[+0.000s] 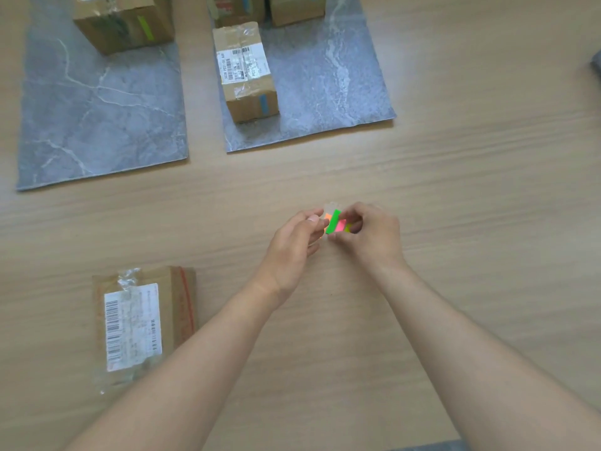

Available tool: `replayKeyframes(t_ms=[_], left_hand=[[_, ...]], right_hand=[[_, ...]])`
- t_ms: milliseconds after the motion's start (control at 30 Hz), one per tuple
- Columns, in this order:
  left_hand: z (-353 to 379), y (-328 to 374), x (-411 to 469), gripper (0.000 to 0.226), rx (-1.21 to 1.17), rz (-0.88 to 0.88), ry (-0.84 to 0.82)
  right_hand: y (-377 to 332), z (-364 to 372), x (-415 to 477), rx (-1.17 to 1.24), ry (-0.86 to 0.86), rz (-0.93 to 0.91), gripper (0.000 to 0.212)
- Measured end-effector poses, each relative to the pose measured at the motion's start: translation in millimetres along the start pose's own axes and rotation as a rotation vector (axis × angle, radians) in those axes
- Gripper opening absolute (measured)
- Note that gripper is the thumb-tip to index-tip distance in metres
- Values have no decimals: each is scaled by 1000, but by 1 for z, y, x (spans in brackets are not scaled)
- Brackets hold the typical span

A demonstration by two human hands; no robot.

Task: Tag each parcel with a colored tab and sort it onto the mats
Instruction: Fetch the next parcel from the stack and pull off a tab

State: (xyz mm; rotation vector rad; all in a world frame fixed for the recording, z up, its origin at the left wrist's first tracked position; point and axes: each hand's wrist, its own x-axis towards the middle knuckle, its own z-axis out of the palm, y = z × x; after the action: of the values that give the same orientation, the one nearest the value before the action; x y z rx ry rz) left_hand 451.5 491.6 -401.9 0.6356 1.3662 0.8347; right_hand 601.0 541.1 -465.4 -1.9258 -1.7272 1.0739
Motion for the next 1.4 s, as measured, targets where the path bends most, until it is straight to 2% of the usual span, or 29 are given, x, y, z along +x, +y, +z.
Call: replayKeyframes(t_ms=[133,233,333,400,500,567,767,833,900,1000,1067,1133,1200,1267,1333,1400], left_hand=[[-2,-5,5,39,16,41,-1],[-5,-12,8,32,163,153,65],[-12,-22,14,29,529,361,113],[-16,-29,19,36,786,496,61],[-15,-37,25,50,1135,566,-60],[-13,-40,26,54,1300,581,-103],[-8,-46,25,56,1462,588,-104],[-6,-48,25,58,1457,560,-105],[-3,-47,23,58,1458,525,-99],[-2,-45,23,59,1415,533,-90],[-3,-43,26,54,1294,565,-62],[0,-31,23,38,973,483,8],[5,-9,13,21,475,273,178],[3,10,-1,17,18,57,244],[-8,25,-16,24,-182,-53,195],[-21,33,-33,27,-253,-98,129]], right_hand=[[-4,-3,10,0,-37,54,33],[-6,-7,14,23,-60,100,31],[-6,-9,17,-22,-68,73,19],[-6,-7,17,-127,-82,-11,12],[-4,-3,13,-248,-97,-136,11],[-2,-3,11,-242,-88,-154,13],[0,-12,13,-119,-86,-108,22],[0,-14,12,-66,-6,-47,25],[-1,-16,9,31,148,47,23],[-5,-21,1,308,409,175,20],[-13,-24,-7,496,473,201,23],[-25,-26,-19,547,462,122,25],[-40,-27,-35,554,412,2,25],[-51,-25,-49,552,349,-120,26],[-61,-21,-62,497,291,-237,27],[-71,-16,-75,449,240,-337,27]])
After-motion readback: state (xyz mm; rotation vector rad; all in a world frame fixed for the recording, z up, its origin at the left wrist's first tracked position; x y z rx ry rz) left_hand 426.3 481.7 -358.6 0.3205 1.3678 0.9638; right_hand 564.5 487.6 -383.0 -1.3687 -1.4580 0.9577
